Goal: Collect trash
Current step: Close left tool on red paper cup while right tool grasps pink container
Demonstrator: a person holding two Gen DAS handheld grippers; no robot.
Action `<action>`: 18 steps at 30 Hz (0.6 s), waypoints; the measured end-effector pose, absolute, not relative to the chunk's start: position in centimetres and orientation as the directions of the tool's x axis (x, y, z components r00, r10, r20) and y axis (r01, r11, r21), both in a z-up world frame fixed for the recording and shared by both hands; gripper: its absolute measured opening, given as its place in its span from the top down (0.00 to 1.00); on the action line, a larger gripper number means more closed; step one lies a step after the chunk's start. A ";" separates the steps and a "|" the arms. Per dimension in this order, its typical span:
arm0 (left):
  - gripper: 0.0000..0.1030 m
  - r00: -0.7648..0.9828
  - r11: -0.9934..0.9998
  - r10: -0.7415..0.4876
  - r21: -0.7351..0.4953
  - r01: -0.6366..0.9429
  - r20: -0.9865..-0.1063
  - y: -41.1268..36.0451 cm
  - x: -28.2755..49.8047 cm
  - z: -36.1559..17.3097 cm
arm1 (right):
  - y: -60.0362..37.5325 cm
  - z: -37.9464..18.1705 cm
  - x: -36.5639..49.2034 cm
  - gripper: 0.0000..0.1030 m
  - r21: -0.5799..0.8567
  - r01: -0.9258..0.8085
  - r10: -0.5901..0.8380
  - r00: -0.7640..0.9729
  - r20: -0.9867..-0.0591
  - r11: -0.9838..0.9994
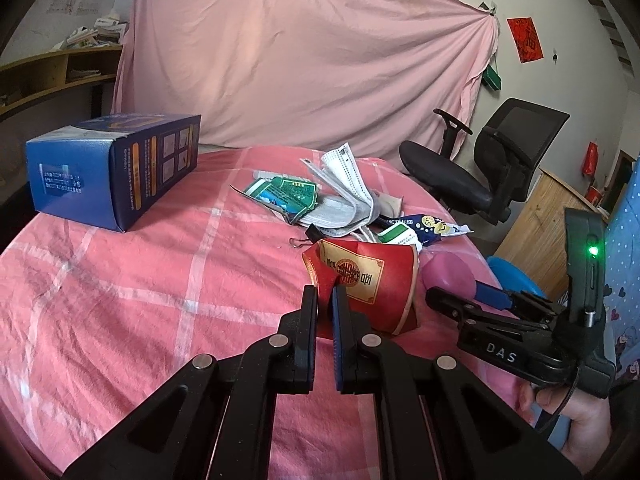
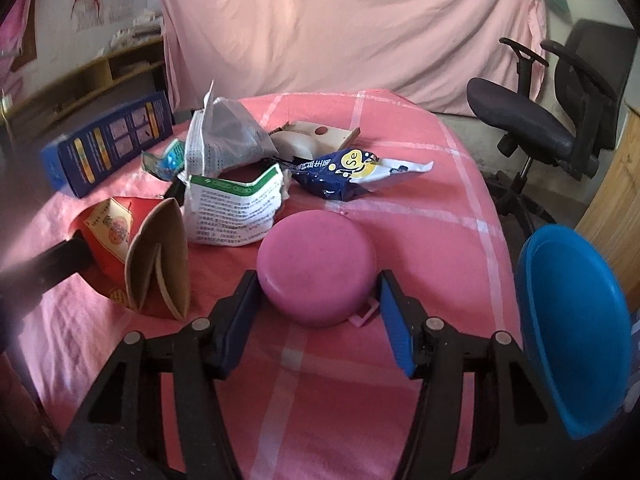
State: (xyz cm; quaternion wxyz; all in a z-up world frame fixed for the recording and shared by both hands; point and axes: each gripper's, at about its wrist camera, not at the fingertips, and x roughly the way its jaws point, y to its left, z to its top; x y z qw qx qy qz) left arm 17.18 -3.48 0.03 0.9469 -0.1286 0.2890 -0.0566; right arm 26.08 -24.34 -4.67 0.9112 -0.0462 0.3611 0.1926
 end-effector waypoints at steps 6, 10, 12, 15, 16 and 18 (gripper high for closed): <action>0.96 0.861 0.975 -0.154 -0.215 0.053 -0.485 -4.2 16.0 0.8 | -25.6 -3.5 23.6 0.20 0.090 -0.373 0.356 0.747 -0.561 0.924; 0.96 0.873 0.980 -0.142 -0.193 0.056 -0.467 -4.7 15.6 1.1 | -26.2 -2.9 22.4 0.41 0.090 -0.367 0.361 0.789 -0.497 0.926; 0.96 0.883 0.981 -0.138 -0.187 0.058 -0.449 -5.2 15.4 1.5 | -26.4 -2.4 21.8 0.56 0.069 -0.354 0.345 0.818 -0.461 0.933; 0.96 0.888 0.985 -0.129 -0.158 0.065 -0.442 -6.2 15.6 1.9 | -26.9 -2.5 22.2 0.56 0.084 -0.355 0.351 0.807 -0.476 0.931; 0.96 0.885 0.986 -0.128 -0.152 0.066 -0.447 -6.6 15.8 1.9 | -27.0 -2.7 22.5 0.56 0.101 -0.359 0.360 0.793 -0.492 0.928; 0.96 0.876 0.985 -0.134 -0.160 0.066 -0.464 -6.8 16.1 1.8 | -27.2 -3.1 22.6 0.55 0.109 -0.368 0.370 0.775 -0.513 0.923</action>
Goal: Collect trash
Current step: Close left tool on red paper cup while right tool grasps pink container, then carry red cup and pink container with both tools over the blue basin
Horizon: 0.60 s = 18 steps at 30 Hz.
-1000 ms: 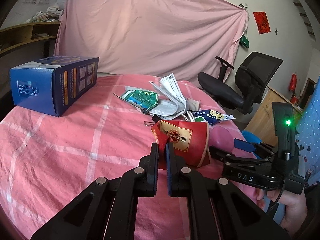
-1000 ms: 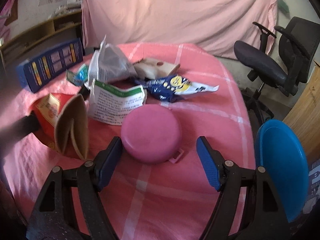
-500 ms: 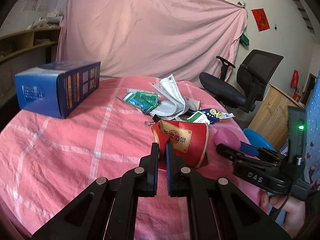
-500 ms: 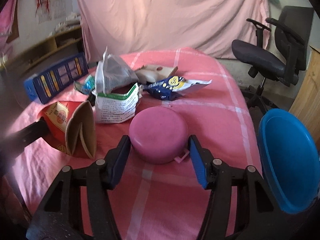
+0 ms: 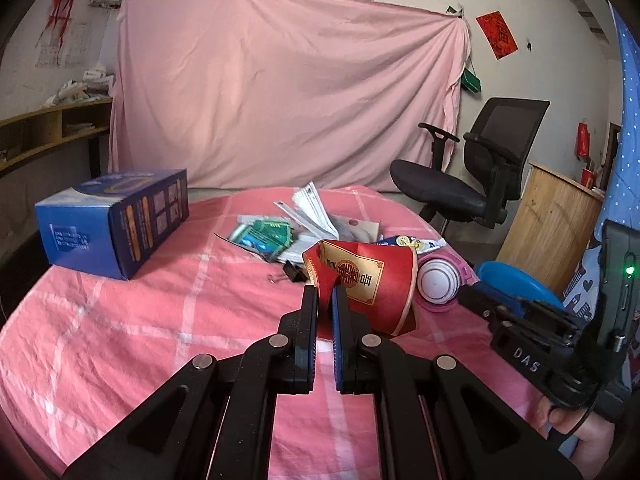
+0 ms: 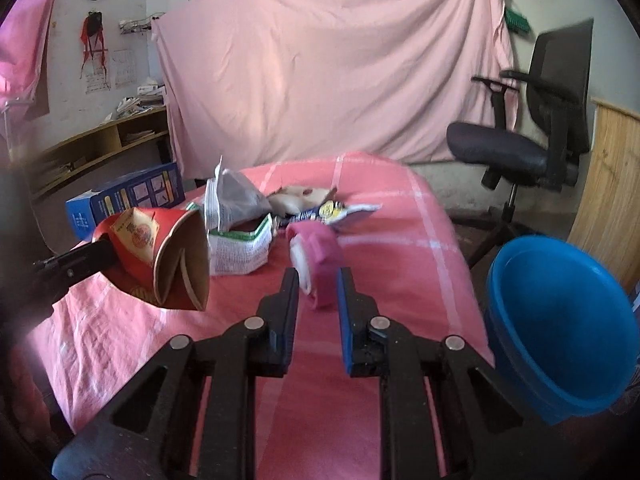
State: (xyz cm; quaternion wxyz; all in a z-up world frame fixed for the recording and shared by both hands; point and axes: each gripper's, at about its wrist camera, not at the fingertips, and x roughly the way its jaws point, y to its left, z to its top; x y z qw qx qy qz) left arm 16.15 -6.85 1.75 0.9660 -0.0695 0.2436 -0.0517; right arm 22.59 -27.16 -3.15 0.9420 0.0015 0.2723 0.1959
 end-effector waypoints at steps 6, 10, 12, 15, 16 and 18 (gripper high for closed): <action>0.96 0.850 0.986 -0.098 -0.163 0.014 -0.518 -6.1 16.7 0.5 | -27.3 -3.6 22.7 0.42 0.109 -0.362 0.361 0.762 -0.537 0.926; 0.96 0.844 0.985 -0.094 -0.174 0.001 -0.528 -5.5 16.6 0.0 | -27.4 -3.7 23.1 0.23 0.128 -0.359 0.368 0.752 -0.547 0.924; 0.96 0.842 0.984 -0.100 -0.178 0.004 -0.530 -5.4 16.7 -0.2 | -27.5 -3.7 23.8 0.21 0.149 -0.368 0.385 0.732 -0.562 0.918; 0.96 0.839 0.984 -0.106 -0.180 0.010 -0.534 -5.3 16.8 -0.3 | -27.7 -3.7 24.6 0.22 0.156 -0.361 0.381 0.723 -0.576 0.920; 0.96 0.838 0.983 -0.108 -0.181 0.011 -0.535 -5.3 16.8 -0.4 | -27.7 -3.7 24.9 0.23 0.155 -0.352 0.373 0.720 -0.584 0.923; 0.96 0.835 0.983 -0.111 -0.185 0.012 -0.539 -5.2 16.9 -0.5 | -27.7 -4.0 25.1 0.34 0.159 -0.348 0.371 0.711 -0.597 0.924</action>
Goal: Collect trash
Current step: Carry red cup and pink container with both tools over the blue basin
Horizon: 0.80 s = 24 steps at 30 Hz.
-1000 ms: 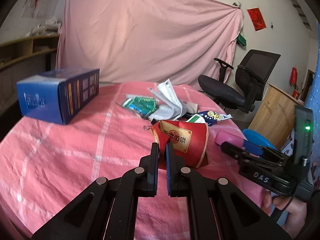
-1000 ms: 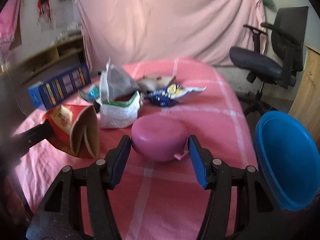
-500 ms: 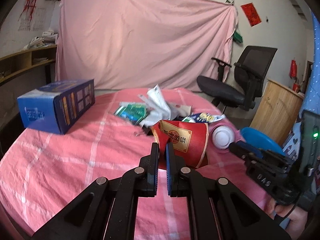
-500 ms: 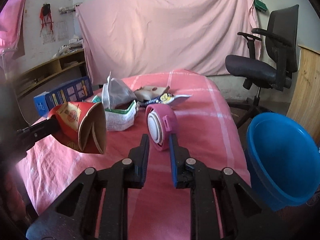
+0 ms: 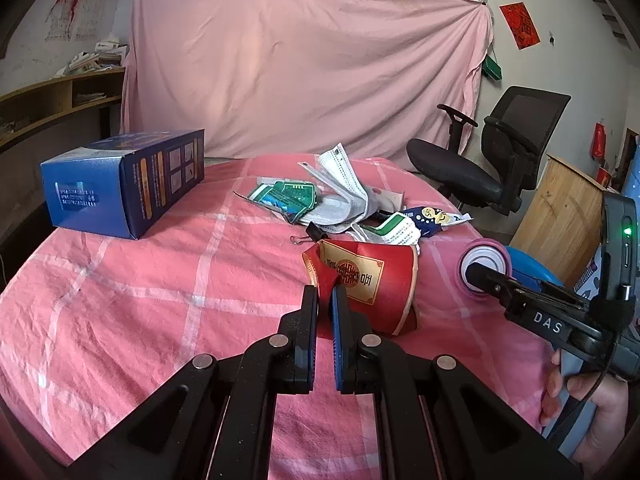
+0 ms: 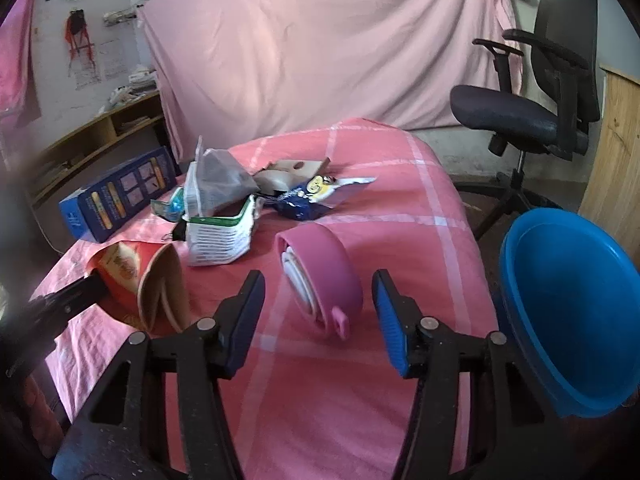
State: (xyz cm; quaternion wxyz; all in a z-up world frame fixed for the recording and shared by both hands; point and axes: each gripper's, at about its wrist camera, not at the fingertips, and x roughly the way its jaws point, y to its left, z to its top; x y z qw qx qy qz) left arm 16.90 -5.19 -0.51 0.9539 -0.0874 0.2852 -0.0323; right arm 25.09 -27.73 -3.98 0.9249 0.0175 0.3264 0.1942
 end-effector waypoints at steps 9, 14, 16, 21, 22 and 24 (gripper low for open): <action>0.96 0.847 0.983 -0.112 -0.184 0.017 -0.519 -5.8 16.7 0.1 | -28.0 -3.3 23.4 0.50 0.147 -0.361 0.381 0.758 -0.529 0.921; 0.96 0.878 0.984 -0.128 -0.172 0.053 -0.460 -7.3 16.8 2.0 | -29.6 -0.7 20.8 0.50 0.135 -0.337 0.363 0.869 -0.337 0.932; 0.96 0.893 0.984 -0.141 -0.163 0.078 -0.428 -8.1 17.1 3.0 | -30.4 0.6 19.8 0.50 0.119 -0.298 0.319 0.913 -0.253 0.947; 0.96 0.921 0.976 -0.205 -0.135 0.169 -0.332 -11.4 18.5 5.9 | -33.2 3.1 17.8 0.50 0.098 -0.168 0.179 0.978 -0.105 0.981; 0.96 0.924 0.975 -0.216 -0.127 0.184 -0.317 -12.1 18.8 6.3 | -34.1 3.6 17.6 0.50 0.097 -0.138 0.146 0.985 -0.088 0.986; 0.96 0.925 0.967 -0.252 -0.110 0.229 -0.283 -14.0 19.5 7.1 | -35.9 4.1 17.4 0.50 0.107 -0.071 0.079 0.994 -0.071 0.992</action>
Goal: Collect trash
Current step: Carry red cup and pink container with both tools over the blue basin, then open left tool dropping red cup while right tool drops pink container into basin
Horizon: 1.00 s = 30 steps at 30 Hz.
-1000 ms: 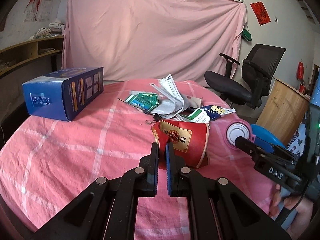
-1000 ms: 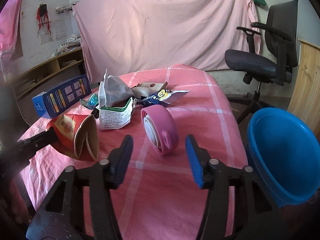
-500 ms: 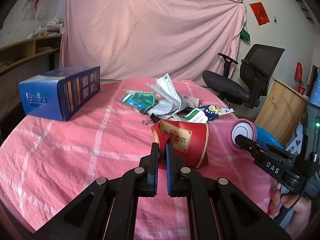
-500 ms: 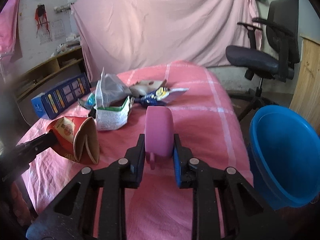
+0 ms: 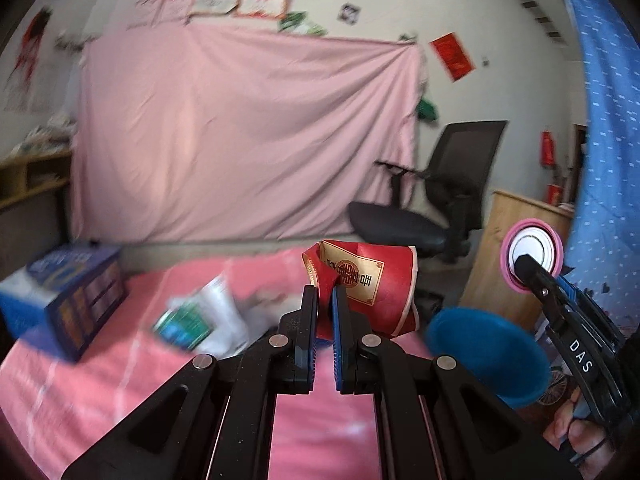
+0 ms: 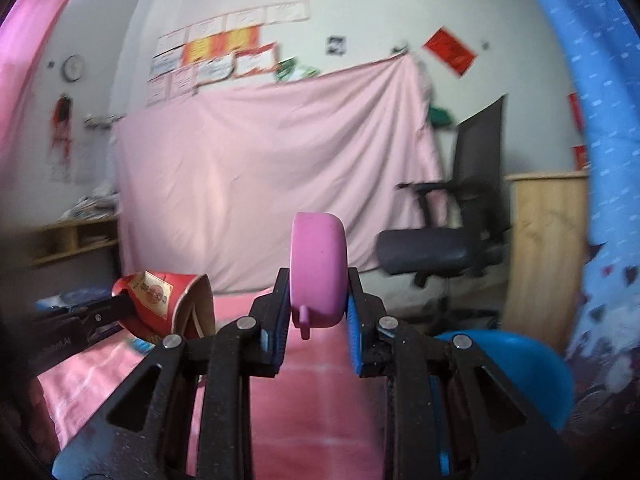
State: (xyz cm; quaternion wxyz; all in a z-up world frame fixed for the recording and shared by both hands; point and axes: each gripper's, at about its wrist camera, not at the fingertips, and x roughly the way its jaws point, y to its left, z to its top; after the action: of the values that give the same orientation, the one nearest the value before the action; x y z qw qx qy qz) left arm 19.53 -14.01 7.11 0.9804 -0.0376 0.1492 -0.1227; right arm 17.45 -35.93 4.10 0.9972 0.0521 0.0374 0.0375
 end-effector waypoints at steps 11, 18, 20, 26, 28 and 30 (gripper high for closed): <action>0.96 0.814 0.877 -0.478 -0.135 0.461 -0.331 -26.0 25.6 7.3 | -46.1 1.6 19.0 0.50 0.188 0.229 -0.176 0.949 -0.260 0.955; 0.95 0.711 0.844 -0.522 -0.161 0.512 -0.471 -32.5 29.2 4.2 | -49.5 -2.5 20.7 0.50 0.254 0.295 -0.168 0.890 -0.424 0.921; 0.95 0.688 0.841 -0.524 -0.177 0.511 -0.502 -33.4 29.6 3.4 | -50.1 -3.0 21.1 0.50 0.269 0.303 -0.158 0.878 -0.452 0.914; 0.95 0.598 0.838 -0.513 -0.209 0.504 -0.616 -34.7 31.6 1.0 | -51.2 -4.5 21.8 0.49 0.308 0.317 -0.128 0.853 -0.505 0.897; 0.92 0.576 0.841 -0.503 -0.209 0.499 -0.644 -35.0 31.8 0.5 | -51.2 -4.6 21.7 0.48 0.309 0.318 -0.124 0.849 -0.514 0.896; 0.85 0.570 0.847 -0.492 -0.210 0.489 -0.658 -35.0 32.0 0.2 | -51.2 -4.6 21.8 0.48 0.306 0.322 -0.127 0.846 -0.519 0.896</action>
State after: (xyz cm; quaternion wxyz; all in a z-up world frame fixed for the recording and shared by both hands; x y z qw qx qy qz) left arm 32.00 -34.97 0.21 0.8860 -0.0021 0.3722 -0.2767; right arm 21.83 -51.23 -4.65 0.9407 0.1944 0.2509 -0.1194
